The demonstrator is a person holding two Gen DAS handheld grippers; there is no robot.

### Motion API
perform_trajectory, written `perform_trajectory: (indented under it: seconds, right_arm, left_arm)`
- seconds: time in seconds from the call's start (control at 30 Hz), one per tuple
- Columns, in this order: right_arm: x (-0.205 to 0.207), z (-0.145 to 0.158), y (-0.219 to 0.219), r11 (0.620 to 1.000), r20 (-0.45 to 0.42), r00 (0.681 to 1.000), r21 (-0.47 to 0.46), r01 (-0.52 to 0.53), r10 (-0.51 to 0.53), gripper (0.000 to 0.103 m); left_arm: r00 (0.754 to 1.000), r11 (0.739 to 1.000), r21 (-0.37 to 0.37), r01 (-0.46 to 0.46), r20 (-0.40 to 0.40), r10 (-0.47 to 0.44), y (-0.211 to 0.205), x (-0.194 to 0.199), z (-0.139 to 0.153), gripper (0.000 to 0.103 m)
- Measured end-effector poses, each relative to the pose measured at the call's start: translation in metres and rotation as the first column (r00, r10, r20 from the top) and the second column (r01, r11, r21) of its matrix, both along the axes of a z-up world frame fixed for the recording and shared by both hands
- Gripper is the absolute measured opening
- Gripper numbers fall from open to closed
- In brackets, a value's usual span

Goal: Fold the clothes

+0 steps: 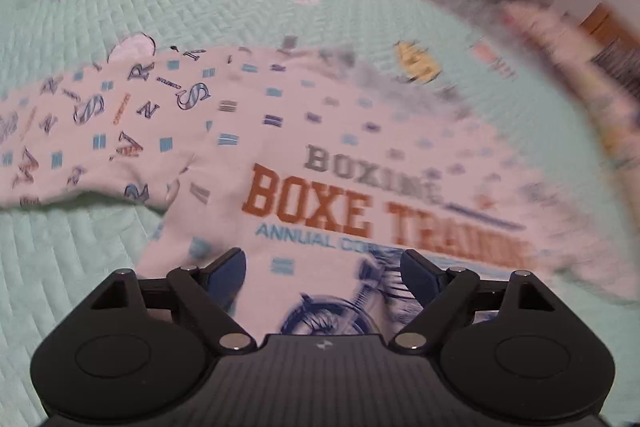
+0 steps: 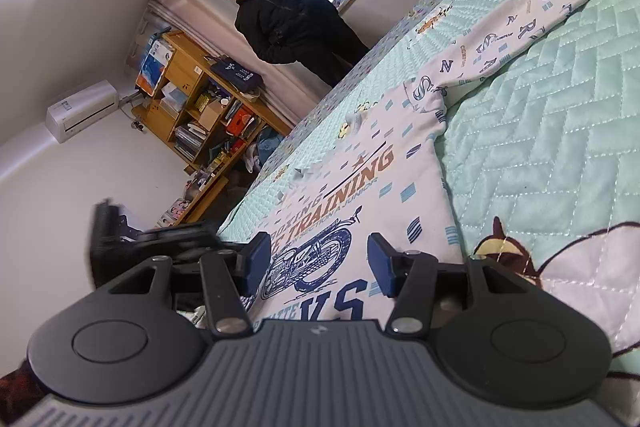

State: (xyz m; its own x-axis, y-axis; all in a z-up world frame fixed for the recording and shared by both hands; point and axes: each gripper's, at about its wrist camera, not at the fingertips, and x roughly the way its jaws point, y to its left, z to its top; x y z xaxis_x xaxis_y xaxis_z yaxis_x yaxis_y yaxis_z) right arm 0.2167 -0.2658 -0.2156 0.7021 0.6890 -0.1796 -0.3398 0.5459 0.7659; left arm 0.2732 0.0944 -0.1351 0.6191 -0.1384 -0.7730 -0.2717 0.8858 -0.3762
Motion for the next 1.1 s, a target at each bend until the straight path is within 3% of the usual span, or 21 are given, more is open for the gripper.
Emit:
perform_trajectory:
  seconds: [0.07,0.13,0.2,0.23,0.27,0.33,0.47,0.5,0.6,0.7,0.77,0.83,0.87,0.97,1.1]
  right_arm:
    - [0.0,0.001,0.002,1.0,0.001,1.0,-0.009,0.002,-0.002,0.055]
    - [0.0,0.001,0.002,1.0,0.0,1.0,-0.015,0.002,-0.002,0.055]
    - [0.001,0.001,0.003,1.0,-0.002,1.0,-0.019,0.002,-0.002,0.055]
    - [0.001,0.002,0.003,1.0,-0.002,1.0,-0.022,0.002,-0.002,0.055]
    - [0.001,0.002,0.004,1.0,-0.002,1.0,-0.028,0.004,-0.004,0.055]
    - [0.0,0.004,0.005,0.999,-0.003,1.0,-0.046,0.007,-0.007,0.055]
    - [-0.004,0.018,0.018,0.987,-0.008,1.0,-0.16,0.022,-0.024,0.057]
    - [-0.01,0.025,0.022,0.98,0.001,1.0,-0.196,0.027,-0.028,0.059]
    - [-0.034,0.05,0.035,0.975,0.043,0.999,-0.221,-0.007,0.017,0.059]
    - [-0.057,0.066,0.042,0.966,0.033,0.995,-0.247,-0.083,0.094,0.059]
    - [-0.065,0.058,0.041,0.961,-0.06,0.991,-0.244,-0.134,0.123,0.059]
    - [-0.07,0.039,0.039,0.945,-0.186,0.979,-0.299,-0.134,0.08,0.055]
    - [-0.076,0.034,0.034,0.945,-0.192,0.979,-0.305,-0.121,0.064,0.045]
    - [-0.083,0.042,0.031,0.941,-0.195,0.98,-0.32,-0.113,0.051,0.046]
    - [-0.087,0.065,0.057,0.917,-0.133,0.987,-0.376,-0.136,0.091,0.048]
  left_arm:
    - [0.998,0.989,-0.148,0.022,0.054,-0.014,0.016,-0.016,0.007,0.087]
    - [0.999,0.977,-0.214,0.011,0.048,0.0,0.028,-0.026,-0.002,0.093]
    - [0.999,0.972,-0.234,-0.04,-0.029,0.034,0.043,-0.036,-0.024,0.079]
    - [0.999,0.964,-0.261,-0.05,-0.003,0.051,0.053,-0.046,-0.026,0.066]
    - [0.998,0.961,-0.269,-0.061,-0.003,0.062,0.06,-0.055,-0.024,0.065]
    - [0.997,0.956,-0.282,-0.082,-0.01,0.082,0.07,-0.073,-0.02,0.066]
    - [0.998,0.958,-0.286,-0.024,0.052,0.041,0.069,-0.116,-0.003,0.091]
    - [0.997,0.959,-0.284,0.002,0.074,0.02,0.067,-0.126,0.001,0.093]
    - [0.994,0.942,-0.319,0.107,0.067,-0.091,0.05,-0.149,-0.007,0.094]
    - [0.986,0.95,-0.267,0.16,-0.009,-0.169,0.037,-0.169,-0.028,0.091]
    - [0.987,0.946,-0.284,0.154,-0.001,-0.161,0.042,-0.181,-0.027,0.091]
    - [0.989,0.942,-0.306,0.141,0.001,-0.147,0.049,-0.191,-0.025,0.091]
    - [0.99,0.945,-0.296,0.138,0.006,-0.143,0.053,-0.195,-0.021,0.091]
    - [0.992,0.96,-0.249,0.13,0.042,-0.123,0.069,-0.212,-0.009,0.093]
    - [0.996,0.969,-0.248,0.016,0.088,0.006,0.099,-0.224,0.006,0.093]
